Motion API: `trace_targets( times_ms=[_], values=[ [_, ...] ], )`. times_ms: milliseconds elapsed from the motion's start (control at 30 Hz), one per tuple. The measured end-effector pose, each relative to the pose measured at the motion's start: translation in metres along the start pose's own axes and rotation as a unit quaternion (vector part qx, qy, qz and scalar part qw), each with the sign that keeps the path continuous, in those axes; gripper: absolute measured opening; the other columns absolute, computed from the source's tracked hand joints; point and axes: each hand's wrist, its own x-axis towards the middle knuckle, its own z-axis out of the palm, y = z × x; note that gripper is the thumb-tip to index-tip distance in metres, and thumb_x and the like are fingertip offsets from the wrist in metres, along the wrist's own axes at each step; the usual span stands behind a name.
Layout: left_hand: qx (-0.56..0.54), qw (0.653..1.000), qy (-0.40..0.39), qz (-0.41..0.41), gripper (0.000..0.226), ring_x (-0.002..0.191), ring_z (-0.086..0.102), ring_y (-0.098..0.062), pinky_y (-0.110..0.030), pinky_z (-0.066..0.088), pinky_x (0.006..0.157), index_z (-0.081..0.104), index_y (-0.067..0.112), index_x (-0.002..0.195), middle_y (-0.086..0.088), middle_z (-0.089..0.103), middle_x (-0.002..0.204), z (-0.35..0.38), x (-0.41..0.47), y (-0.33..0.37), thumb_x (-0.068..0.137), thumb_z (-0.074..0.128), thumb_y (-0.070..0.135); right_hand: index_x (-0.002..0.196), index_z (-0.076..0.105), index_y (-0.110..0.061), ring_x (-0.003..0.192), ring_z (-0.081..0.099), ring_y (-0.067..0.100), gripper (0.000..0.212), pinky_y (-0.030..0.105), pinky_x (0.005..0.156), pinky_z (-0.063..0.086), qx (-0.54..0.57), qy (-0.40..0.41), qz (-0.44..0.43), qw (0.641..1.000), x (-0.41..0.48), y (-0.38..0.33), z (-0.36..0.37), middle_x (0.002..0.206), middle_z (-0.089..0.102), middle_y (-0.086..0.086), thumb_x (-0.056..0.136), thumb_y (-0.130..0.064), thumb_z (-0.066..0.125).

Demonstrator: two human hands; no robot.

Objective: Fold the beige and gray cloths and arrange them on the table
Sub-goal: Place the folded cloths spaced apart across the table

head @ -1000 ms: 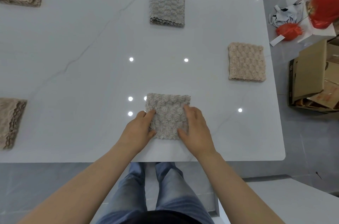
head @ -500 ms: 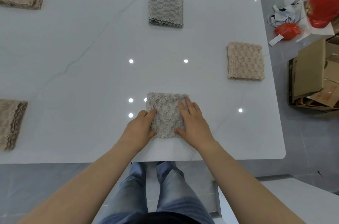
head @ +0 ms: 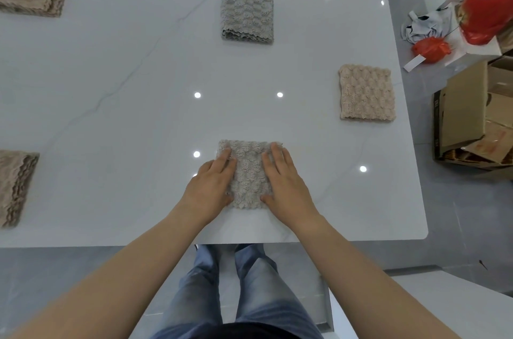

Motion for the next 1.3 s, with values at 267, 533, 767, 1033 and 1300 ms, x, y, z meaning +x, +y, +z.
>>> trace_targets(
  times_ms=[267, 533, 767, 1033, 1300],
  values=[
    [0.002, 1.000, 0.013, -0.009, 0.084, 0.129, 0.039, -0.033, -0.035, 0.040, 0.100, 0.014, 0.012, 0.151, -0.008, 0.001, 0.160, 0.006, 0.010, 0.009, 0.084, 0.064, 0.013, 0.154, 0.006, -0.021, 0.150, 0.000, 0.026, 0.091, 0.040, 0.115, 0.029, 0.036, -0.060, 0.026, 0.997, 0.010, 0.008, -0.007, 0.162, -0.011, 0.001, 0.088, -0.027, 0.067],
    [-0.007, 0.997, 0.079, -0.008, 0.062, 0.129, 0.042, -0.038, -0.042, 0.042, 0.099, 0.047, 0.009, 0.136, -0.016, 0.033, 0.151, -0.004, -0.003, 0.013, 0.078, 0.068, 0.010, 0.153, 0.014, -0.020, 0.149, 0.007, 0.024, 0.078, 0.036, 0.116, 0.026, 0.056, -0.046, 0.007, 0.997, -0.002, 0.008, -0.019, 0.162, 0.005, 0.004, 0.091, -0.023, 0.062],
    [-0.018, 0.987, 0.163, 0.002, 0.035, 0.087, 0.065, -0.035, -0.037, 0.052, 0.075, 0.067, 0.004, 0.104, -0.012, 0.067, 0.104, -0.008, -0.026, 0.026, 0.070, 0.076, 0.007, 0.141, 0.041, -0.016, 0.122, 0.046, 0.023, 0.050, 0.032, 0.098, 0.042, 0.026, -0.066, -0.033, 0.997, -0.021, 0.000, -0.041, 0.135, 0.050, 0.004, 0.093, -0.022, 0.053],
    [-0.051, 0.985, 0.148, -0.075, 0.033, 0.092, 0.061, -0.028, -0.039, 0.051, 0.077, 0.061, 0.011, 0.113, -0.006, 0.062, 0.110, -0.002, -0.063, 0.017, 0.081, 0.064, 0.018, 0.130, 0.049, -0.014, 0.116, 0.050, 0.025, 0.039, 0.036, 0.091, 0.046, -0.030, -0.078, -0.083, 0.993, -0.020, -0.036, -0.042, 0.126, 0.055, 0.004, 0.092, -0.020, 0.053],
    [-0.066, 0.980, 0.140, -0.127, 0.040, 0.105, 0.055, -0.025, -0.036, 0.048, 0.087, 0.053, 0.014, 0.126, -0.003, 0.056, 0.122, -0.008, -0.124, -0.039, 0.087, 0.058, 0.022, 0.125, 0.051, -0.015, 0.112, 0.051, 0.023, 0.033, 0.034, 0.085, 0.044, -0.083, -0.105, -0.110, 0.985, -0.028, -0.110, -0.017, 0.122, 0.055, 0.003, 0.092, -0.019, 0.051]
  ],
)
